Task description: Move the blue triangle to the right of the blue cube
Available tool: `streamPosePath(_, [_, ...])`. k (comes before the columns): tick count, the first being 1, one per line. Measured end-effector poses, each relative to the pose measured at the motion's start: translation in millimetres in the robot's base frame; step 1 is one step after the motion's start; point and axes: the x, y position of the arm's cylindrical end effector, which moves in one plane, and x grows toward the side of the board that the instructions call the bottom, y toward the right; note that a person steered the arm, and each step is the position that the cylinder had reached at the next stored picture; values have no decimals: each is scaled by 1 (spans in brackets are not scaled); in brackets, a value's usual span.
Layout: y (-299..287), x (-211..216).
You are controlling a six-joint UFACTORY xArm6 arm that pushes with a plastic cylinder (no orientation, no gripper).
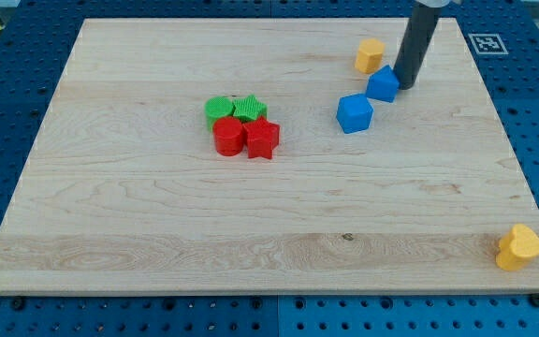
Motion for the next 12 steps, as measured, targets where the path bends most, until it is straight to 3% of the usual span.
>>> streamPosePath(3, [-65, -30])
streamPosePath(6, [-43, -24])
streamPosePath(7, [-31, -16])
streamPosePath(8, [-33, 19])
streamPosePath(10, [-33, 20])
streamPosePath(12, [-66, -33])
